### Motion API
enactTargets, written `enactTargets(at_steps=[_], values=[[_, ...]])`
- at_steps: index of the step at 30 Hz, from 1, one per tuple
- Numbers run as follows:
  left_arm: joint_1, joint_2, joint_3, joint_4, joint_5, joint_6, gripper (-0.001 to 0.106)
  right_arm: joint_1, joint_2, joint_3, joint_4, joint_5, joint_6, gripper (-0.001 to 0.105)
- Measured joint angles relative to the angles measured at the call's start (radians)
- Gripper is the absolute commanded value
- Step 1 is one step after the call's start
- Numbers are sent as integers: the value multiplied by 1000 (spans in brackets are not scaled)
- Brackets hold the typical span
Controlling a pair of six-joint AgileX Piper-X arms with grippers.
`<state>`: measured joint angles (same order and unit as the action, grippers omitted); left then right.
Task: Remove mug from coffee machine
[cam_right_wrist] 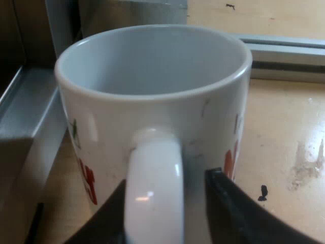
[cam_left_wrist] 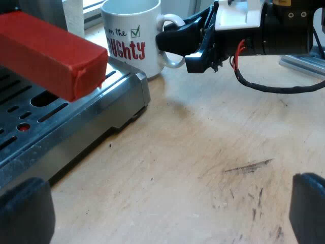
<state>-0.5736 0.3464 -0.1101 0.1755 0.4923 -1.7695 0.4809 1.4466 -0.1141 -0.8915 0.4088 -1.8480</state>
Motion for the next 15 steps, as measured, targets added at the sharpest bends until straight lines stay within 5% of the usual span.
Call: enactTargets(at_steps=[15], values=[[0,0,0,0,0,0,95,2,-206,2,316,15,99,47]])
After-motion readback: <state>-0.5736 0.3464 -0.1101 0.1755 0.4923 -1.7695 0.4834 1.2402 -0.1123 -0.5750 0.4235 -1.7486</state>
